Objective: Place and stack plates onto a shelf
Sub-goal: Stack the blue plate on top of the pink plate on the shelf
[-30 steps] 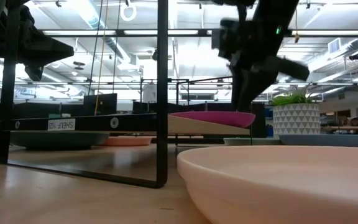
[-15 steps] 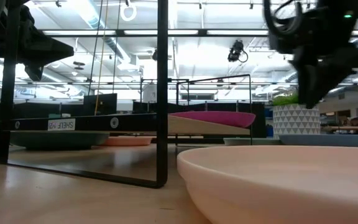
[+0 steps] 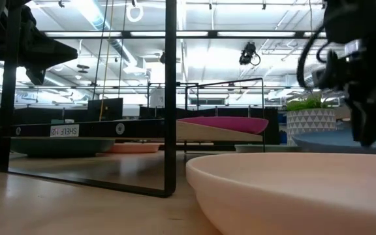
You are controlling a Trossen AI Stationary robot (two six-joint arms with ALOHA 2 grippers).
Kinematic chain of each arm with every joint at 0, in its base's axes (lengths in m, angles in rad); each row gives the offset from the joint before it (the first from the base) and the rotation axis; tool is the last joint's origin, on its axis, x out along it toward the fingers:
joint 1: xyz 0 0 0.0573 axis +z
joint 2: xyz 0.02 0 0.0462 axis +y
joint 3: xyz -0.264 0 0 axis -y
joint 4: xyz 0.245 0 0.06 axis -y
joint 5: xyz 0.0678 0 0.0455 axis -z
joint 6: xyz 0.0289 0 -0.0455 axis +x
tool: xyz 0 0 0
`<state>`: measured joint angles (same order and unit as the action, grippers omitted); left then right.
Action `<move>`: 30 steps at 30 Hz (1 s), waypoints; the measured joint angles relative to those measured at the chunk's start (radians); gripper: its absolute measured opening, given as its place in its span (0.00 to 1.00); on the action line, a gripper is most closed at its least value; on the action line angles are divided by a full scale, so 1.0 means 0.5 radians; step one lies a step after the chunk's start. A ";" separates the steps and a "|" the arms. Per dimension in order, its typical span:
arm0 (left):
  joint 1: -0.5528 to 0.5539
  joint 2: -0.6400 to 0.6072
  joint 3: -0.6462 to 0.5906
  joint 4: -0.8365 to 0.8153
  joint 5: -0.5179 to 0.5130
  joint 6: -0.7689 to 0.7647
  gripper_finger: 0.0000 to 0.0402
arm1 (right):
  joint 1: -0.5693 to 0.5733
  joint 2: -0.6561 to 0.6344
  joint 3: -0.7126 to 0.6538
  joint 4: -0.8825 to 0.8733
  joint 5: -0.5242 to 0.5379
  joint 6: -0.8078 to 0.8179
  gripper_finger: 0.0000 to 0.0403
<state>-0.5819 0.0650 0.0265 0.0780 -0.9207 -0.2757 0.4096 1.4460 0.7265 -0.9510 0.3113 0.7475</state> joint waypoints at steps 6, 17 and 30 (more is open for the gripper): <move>0.000 -0.001 0.001 0.000 0.001 0.000 0.11 | -0.033 0.082 -0.027 0.026 -0.051 -0.061 0.30; -0.001 -0.001 0.000 0.000 0.001 0.000 0.11 | -0.039 0.047 -0.014 0.009 -0.102 -0.076 0.23; -0.001 0.000 0.001 0.000 0.001 0.000 0.11 | -0.020 0.210 0.165 -0.225 -0.216 -0.088 0.05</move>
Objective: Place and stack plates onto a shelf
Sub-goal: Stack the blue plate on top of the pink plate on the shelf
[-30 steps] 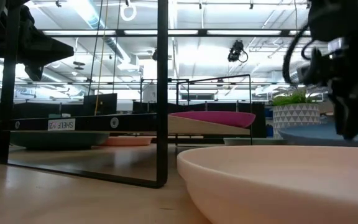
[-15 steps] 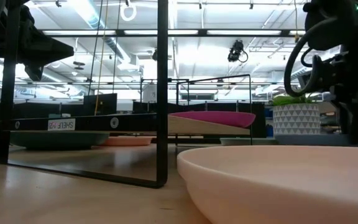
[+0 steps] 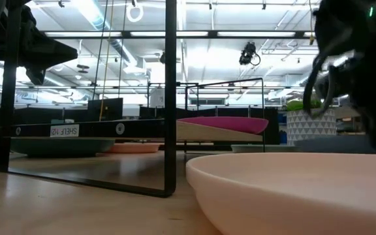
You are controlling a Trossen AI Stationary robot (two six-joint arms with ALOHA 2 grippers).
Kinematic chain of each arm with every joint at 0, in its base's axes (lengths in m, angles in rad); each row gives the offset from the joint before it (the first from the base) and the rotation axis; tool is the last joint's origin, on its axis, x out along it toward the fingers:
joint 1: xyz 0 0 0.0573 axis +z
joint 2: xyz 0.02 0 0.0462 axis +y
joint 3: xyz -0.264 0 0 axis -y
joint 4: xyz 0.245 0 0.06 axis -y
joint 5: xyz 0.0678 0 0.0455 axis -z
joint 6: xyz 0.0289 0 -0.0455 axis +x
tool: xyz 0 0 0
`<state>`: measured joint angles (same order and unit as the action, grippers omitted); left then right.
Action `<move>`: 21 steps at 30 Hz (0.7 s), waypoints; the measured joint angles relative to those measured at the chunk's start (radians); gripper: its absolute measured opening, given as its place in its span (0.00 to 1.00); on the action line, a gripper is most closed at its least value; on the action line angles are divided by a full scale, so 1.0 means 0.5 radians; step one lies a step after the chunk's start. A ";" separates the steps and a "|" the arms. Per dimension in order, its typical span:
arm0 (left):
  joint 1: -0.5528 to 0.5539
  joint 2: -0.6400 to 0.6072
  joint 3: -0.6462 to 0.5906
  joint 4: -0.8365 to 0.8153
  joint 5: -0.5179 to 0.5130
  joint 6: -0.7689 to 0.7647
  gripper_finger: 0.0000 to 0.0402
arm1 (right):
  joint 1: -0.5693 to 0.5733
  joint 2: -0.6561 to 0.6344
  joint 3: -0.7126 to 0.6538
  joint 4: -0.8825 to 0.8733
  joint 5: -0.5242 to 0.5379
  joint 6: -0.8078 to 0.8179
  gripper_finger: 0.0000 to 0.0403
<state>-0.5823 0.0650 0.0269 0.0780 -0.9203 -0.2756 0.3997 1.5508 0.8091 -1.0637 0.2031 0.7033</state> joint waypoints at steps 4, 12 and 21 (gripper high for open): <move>0.000 0.000 0.000 0.000 0.000 0.000 0.11 | 0.090 -0.004 0.304 -0.293 0.020 0.054 0.04; 0.000 0.000 0.000 0.000 0.000 0.000 0.11 | 0.302 -0.003 0.813 -0.317 0.250 -0.130 0.03; 0.001 0.000 0.000 0.000 0.000 -0.001 0.11 | 0.221 0.038 0.847 0.177 0.370 -1.251 0.03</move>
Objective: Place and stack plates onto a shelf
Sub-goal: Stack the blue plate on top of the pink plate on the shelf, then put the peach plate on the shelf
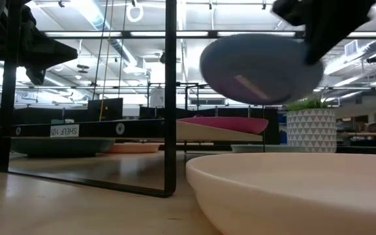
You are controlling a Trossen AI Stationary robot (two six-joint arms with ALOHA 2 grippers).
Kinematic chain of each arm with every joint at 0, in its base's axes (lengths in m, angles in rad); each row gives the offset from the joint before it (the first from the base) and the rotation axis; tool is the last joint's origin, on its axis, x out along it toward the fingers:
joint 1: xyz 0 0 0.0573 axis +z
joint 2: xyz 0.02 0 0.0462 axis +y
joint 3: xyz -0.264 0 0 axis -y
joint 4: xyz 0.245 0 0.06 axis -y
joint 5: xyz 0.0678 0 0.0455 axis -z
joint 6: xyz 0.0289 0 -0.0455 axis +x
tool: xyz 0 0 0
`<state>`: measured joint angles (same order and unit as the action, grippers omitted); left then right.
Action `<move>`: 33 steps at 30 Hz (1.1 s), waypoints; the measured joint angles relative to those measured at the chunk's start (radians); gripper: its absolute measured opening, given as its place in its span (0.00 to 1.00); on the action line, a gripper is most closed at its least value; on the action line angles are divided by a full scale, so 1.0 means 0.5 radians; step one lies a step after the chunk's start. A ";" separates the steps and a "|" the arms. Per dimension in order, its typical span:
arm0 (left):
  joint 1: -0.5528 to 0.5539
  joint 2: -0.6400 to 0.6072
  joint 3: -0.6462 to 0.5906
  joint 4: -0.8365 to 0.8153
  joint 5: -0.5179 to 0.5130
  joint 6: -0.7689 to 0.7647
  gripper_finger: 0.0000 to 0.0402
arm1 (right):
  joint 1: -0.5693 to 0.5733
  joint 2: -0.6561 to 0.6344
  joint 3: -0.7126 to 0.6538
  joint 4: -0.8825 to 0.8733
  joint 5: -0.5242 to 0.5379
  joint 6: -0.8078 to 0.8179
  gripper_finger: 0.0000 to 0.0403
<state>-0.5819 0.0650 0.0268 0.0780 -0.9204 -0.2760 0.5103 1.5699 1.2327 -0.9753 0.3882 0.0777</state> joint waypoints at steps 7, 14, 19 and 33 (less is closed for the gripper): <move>0.000 0.000 0.000 0.001 0.000 0.001 0.11 | -0.360 0.067 0.000 0.074 0.028 -0.391 0.05; 0.000 0.004 0.000 -0.002 0.001 0.002 0.11 | -0.609 0.135 -0.018 0.283 -0.067 -0.595 0.08; 0.000 0.024 0.000 0.015 0.000 -0.001 0.11 | -0.705 0.157 -0.033 0.316 -0.144 -0.601 0.10; -0.001 0.027 0.000 -0.007 0.001 0.001 0.11 | -0.569 0.130 0.135 0.010 -0.136 -0.345 0.26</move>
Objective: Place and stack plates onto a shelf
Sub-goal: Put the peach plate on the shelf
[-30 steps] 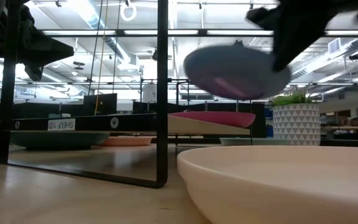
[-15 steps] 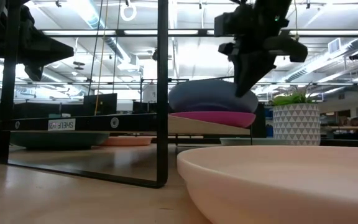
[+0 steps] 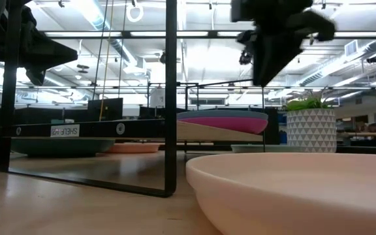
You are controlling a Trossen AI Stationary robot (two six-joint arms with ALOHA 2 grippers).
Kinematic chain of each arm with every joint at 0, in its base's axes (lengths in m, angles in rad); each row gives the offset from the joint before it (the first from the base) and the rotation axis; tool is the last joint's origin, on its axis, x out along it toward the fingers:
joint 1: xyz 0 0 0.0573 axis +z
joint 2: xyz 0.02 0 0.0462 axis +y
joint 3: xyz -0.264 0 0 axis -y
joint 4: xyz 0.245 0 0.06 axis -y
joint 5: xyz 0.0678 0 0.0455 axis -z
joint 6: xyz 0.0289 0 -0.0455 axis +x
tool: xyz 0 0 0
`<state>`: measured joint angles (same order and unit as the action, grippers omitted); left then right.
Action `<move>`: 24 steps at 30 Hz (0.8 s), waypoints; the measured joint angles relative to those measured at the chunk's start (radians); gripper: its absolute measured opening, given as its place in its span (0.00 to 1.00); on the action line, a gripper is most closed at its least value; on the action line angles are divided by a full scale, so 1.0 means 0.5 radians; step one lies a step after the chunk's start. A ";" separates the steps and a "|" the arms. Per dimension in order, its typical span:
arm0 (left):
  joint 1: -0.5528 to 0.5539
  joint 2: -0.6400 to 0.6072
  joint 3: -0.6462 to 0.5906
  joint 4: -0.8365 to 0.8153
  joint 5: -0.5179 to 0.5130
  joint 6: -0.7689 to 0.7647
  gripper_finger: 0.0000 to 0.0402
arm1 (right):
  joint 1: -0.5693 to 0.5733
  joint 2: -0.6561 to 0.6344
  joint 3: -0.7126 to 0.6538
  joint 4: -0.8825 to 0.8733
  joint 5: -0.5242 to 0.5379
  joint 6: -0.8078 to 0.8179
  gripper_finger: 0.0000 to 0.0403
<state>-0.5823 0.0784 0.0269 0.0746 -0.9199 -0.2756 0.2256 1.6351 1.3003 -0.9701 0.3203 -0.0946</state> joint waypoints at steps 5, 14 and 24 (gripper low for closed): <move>0.000 0.000 -0.001 0.004 0.000 -0.001 0.11 | 0.058 -0.103 -0.132 -0.229 0.032 0.284 0.28; 0.000 0.000 0.000 0.006 0.000 0.000 0.11 | -0.006 -0.652 -0.820 0.098 0.206 0.335 0.28; 0.001 0.000 0.000 0.006 0.000 0.000 0.11 | -0.016 -0.868 -1.253 0.480 -0.282 0.517 0.28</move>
<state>-0.5819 0.0784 0.0269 0.0776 -0.9199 -0.2756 0.2174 1.2012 0.6736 -0.7299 0.1794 0.1640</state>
